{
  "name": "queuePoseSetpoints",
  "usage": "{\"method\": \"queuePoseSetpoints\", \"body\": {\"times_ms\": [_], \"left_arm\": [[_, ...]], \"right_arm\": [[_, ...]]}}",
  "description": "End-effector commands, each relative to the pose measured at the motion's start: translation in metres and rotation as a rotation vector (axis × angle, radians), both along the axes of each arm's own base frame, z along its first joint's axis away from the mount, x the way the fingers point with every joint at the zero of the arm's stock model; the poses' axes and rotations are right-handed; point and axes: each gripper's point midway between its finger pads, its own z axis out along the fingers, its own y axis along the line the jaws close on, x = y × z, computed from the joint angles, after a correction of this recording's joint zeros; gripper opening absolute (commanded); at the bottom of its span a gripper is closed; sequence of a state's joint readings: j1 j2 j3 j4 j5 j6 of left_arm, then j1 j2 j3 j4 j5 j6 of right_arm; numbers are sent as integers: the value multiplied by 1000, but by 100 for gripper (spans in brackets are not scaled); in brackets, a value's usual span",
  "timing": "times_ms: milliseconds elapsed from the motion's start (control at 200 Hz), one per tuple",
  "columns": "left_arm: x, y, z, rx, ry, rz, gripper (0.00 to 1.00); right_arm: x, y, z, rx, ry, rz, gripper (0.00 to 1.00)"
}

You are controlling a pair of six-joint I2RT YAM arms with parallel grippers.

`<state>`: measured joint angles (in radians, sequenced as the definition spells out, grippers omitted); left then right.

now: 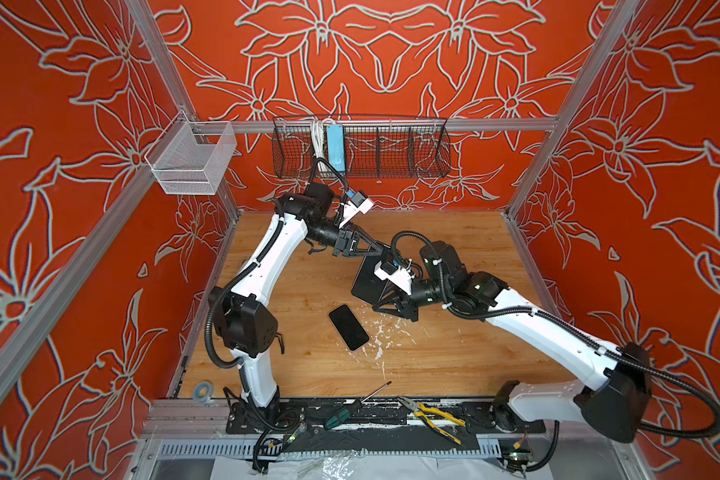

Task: Take the phone out of the phone case
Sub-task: Remove the phone case from the phone.

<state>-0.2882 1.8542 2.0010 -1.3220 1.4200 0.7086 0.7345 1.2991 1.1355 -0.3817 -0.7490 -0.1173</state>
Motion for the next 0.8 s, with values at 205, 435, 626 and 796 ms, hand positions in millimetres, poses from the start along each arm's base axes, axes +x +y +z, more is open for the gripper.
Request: {"method": "queuePoseSetpoints", "body": {"times_ms": [205, 435, 626, 796], "left_arm": [[-5, -1, 15, -35, -86, -8, 0], [1, -2, 16, -44, -85, 0, 0], [4, -3, 15, -46, -81, 2, 0], [6, -3, 13, -47, -69, 4, 0]], "right_arm": [[-13, 7, 30, 105, -39, 90, 22], [-18, 4, 27, 79, -45, 109, 23], [-19, 3, 25, 69, -46, 112, 17], [-18, 4, 27, 68, -59, 106, 12]]}}
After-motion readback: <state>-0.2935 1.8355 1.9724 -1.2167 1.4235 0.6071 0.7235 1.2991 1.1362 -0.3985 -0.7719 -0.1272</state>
